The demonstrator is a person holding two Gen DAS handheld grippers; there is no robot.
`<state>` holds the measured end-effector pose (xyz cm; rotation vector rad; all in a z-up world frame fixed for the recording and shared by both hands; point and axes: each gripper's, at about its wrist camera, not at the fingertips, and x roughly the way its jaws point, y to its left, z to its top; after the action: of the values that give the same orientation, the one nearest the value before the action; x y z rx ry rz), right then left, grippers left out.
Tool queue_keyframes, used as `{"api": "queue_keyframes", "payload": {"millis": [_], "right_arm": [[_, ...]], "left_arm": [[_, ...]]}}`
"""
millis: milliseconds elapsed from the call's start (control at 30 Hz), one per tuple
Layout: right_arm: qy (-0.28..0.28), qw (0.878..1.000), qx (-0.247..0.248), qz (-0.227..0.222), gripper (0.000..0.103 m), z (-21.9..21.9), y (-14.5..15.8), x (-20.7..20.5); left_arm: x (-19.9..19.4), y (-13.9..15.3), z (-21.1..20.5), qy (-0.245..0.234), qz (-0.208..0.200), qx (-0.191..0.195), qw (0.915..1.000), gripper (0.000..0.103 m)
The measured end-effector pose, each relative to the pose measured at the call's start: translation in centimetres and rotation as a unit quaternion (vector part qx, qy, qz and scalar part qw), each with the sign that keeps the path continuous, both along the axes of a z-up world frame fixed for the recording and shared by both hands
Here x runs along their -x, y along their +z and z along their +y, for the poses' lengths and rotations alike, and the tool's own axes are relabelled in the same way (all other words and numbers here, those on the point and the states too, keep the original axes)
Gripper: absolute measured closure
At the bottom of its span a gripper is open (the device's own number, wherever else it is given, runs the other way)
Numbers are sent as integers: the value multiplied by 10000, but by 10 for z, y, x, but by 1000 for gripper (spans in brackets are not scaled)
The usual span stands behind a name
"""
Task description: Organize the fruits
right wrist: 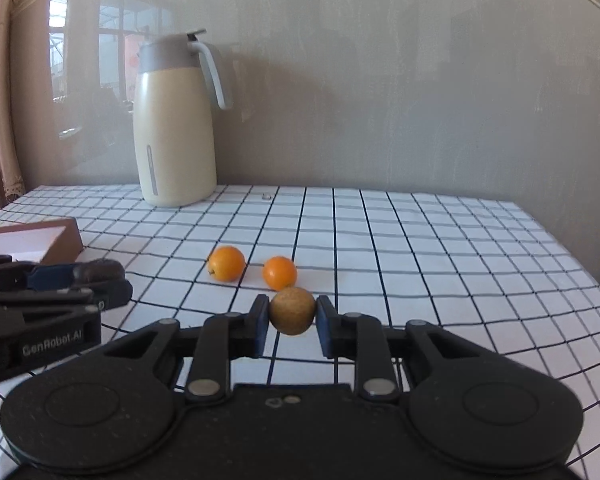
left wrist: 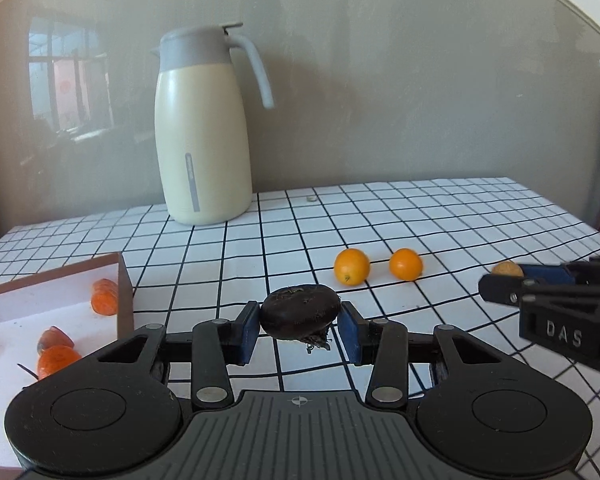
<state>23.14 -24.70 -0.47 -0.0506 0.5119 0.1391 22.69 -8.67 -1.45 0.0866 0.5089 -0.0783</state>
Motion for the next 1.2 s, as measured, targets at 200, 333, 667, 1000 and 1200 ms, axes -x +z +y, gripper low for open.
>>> {"api": "queue_keyframes", "payload": {"millis": [200,333,667,1000,1200], "right_arm": [[135,9996,-20,-237,87,9,21,20],[270,9990,34,-342,87,18,29,29],[1016,9928,95,-621,87,41,39,55],[1799,9805,149,-774,87,84,43,70],[2103,9739,126,-840,87,110,44,74]], "left_arm": [[25,14,5,-42,-167,-33,9998,60],[41,20,14,9,-282,-76,9996,60],[83,28,57,383,-383,-39,9985,60],[110,32,99,777,-499,-14,9957,60],[117,32,123,1031,-531,47,9932,60]]}}
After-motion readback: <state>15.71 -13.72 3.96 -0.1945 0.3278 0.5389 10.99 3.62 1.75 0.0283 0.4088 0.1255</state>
